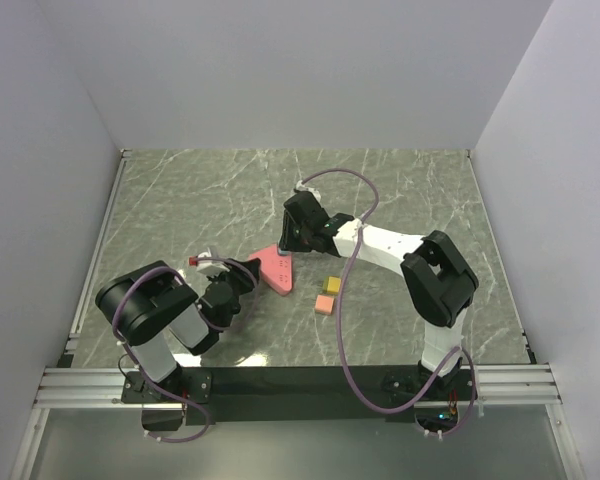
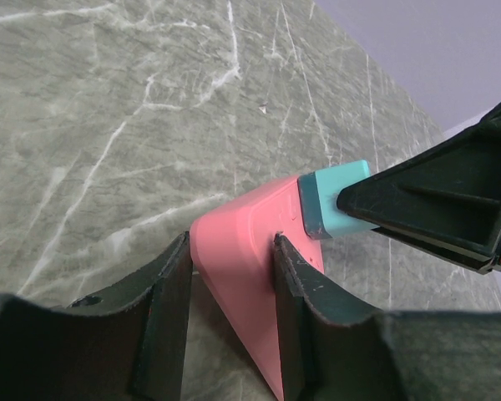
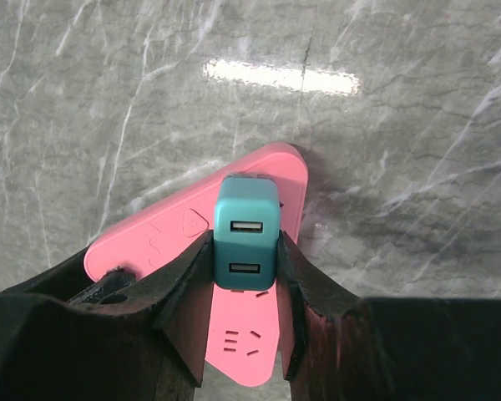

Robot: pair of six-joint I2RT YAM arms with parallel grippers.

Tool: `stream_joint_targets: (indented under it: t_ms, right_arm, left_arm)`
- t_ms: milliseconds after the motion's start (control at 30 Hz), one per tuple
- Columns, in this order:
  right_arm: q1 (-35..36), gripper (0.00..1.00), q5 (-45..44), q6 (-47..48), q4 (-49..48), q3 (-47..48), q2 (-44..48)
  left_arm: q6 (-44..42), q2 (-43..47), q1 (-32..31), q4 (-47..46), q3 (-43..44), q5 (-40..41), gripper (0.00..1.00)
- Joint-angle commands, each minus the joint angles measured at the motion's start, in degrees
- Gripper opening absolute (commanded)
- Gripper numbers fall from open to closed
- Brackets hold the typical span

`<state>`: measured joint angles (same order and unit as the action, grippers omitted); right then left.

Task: Insert the plug

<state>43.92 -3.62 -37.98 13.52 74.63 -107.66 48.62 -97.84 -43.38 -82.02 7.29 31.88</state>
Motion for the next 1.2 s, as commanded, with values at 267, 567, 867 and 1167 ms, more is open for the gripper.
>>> stream_joint_targets:
  t_ms: [267, 567, 867, 1167]
  right_arm:
    - [1.1, 0.33, 1.8, 4.6, 1.0, -2.1, 2.4]
    - [0.7, 0.82, 0.6, 5.2, -0.4, -4.6, 6.6]
    - [0.6, 0.82, -6.8, 6.4, -0.2, -10.5, 19.2]
    - [0.3, 0.82, -13.7, 3.4, 4.8, -19.6, 30.7]
  left_arm:
    - [-4.1, 0.7, -1.3, 2.5, 2.7, -14.0, 0.0]
    - [-4.1, 4.1, -1.4, 6.3, 2.6, -12.4, 0.0]
    - [-3.0, 6.1, -1.4, 13.5, 4.0, -5.8, 0.0]
    - [-2.1, 4.5, 1.1, 17.2, 6.9, -1.0, 0.0]
